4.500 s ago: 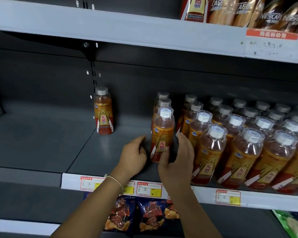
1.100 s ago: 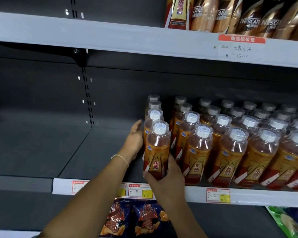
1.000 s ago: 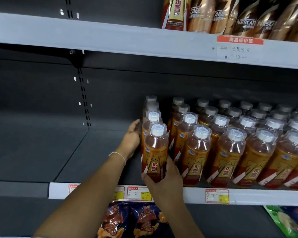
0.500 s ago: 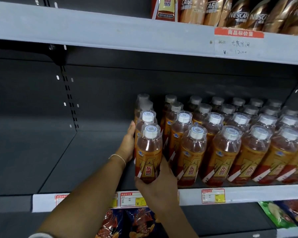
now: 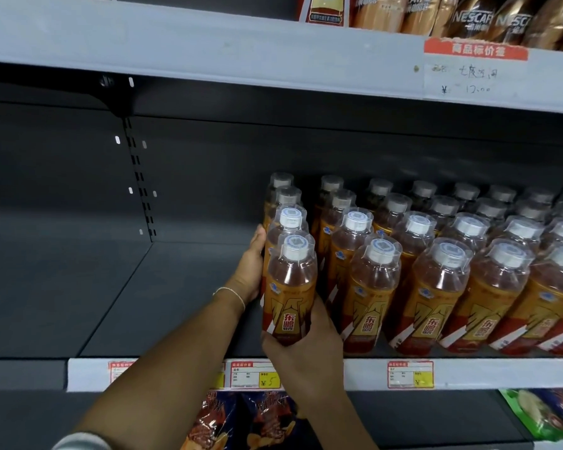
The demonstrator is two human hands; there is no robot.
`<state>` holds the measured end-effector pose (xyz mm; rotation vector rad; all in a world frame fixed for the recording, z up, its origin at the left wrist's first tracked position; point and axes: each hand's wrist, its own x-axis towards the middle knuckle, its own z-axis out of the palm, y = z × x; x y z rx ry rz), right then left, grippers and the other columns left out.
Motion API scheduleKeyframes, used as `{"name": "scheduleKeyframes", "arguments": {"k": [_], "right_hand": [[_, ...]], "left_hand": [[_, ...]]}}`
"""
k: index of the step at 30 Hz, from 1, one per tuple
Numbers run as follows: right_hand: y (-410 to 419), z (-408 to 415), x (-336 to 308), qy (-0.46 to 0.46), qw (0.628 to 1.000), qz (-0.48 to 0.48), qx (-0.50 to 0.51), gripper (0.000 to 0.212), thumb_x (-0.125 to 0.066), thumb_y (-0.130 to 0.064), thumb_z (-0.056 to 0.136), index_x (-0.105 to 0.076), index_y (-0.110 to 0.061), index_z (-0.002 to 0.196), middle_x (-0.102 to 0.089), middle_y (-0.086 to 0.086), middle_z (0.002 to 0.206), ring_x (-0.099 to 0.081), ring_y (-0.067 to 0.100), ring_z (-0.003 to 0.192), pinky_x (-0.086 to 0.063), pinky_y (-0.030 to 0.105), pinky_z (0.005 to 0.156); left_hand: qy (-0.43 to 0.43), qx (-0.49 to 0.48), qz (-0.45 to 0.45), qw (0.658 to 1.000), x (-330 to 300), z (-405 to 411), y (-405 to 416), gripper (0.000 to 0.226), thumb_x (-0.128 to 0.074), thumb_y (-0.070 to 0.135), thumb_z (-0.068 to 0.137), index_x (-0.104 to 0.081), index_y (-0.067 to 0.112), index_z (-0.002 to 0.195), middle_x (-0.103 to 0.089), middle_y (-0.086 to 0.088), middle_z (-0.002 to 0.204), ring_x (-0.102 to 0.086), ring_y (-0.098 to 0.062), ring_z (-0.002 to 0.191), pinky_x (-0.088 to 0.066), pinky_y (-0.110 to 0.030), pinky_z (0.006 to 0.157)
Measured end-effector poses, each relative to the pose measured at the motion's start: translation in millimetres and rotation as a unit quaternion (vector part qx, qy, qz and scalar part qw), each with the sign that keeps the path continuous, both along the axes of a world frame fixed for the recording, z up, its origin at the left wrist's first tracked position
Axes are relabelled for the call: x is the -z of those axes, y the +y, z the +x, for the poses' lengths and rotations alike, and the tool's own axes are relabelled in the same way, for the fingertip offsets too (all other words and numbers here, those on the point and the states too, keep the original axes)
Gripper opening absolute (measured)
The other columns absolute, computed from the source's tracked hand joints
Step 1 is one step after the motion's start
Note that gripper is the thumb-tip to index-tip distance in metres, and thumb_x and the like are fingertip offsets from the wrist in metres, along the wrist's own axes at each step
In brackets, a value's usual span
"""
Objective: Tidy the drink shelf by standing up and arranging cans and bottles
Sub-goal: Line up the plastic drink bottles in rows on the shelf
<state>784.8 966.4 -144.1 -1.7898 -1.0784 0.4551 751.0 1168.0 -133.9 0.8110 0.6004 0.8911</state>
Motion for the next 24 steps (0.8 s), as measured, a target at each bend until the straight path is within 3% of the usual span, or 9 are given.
{"name": "scheduleKeyframes", "arguments": {"k": [2,7,15,19,24], "right_hand": [[-1,2,0,-0.004,1.0,-0.001,0.002,0.099,-0.079,-0.048,0.066,-0.032,-0.032,0.153,-0.058,-0.009,0.132,-0.056,0.012,0.123,-0.051,0.039,0.104],[-2,7,2,-0.006,1.0,-0.003,0.005,0.097,-0.078,-0.046,0.07,-0.031,-0.03,0.153,-0.059,-0.008,0.132,-0.056,0.013,0.123,-0.051,0.039,0.104],[-3,2,6,-0.022,1.0,0.0,0.015,0.105,-0.078,-0.044,0.076,-0.015,-0.03,0.159,-0.057,-0.003,0.138,-0.056,0.016,0.126,-0.049,0.04,0.106],[-5,1,7,-0.029,0.999,0.006,0.022,0.105,-0.079,-0.042,0.078,-0.013,-0.029,0.159,-0.055,-0.003,0.141,-0.055,0.016,0.129,-0.049,0.041,0.107],[-7,2,7,-0.04,0.999,0.015,0.028,0.104,-0.079,-0.04,0.08,-0.013,-0.027,0.16,-0.055,-0.003,0.142,-0.054,0.016,0.13,-0.049,0.04,0.108]], "left_hand": [[-0.001,-0.003,0.0,1.0,-1,3,-2,0.057,-0.041,0.043,0.101,-0.039,0.01,0.148,-0.048,-0.017,0.145,-0.045,-0.032,0.135,-0.046,-0.039,0.099],[-0.014,-0.005,-0.009,1.0,-4,12,-7,0.058,-0.04,0.044,0.101,-0.038,0.01,0.148,-0.044,-0.018,0.148,-0.042,-0.033,0.137,-0.039,-0.044,0.109],[-0.016,0.008,-0.01,1.0,-11,13,-16,0.058,-0.037,0.047,0.102,-0.042,0.01,0.146,-0.052,-0.019,0.141,-0.049,-0.031,0.13,-0.049,-0.039,0.094],[-0.004,-0.01,-0.013,1.0,-11,15,-17,0.06,-0.038,0.047,0.101,-0.036,0.012,0.15,-0.043,-0.016,0.149,-0.041,-0.032,0.138,-0.032,-0.047,0.115],[0.007,-0.034,-0.003,0.999,-11,15,-21,0.062,-0.035,0.052,0.1,-0.038,0.014,0.148,-0.049,-0.016,0.144,-0.046,-0.033,0.134,-0.032,-0.05,0.115]]}}
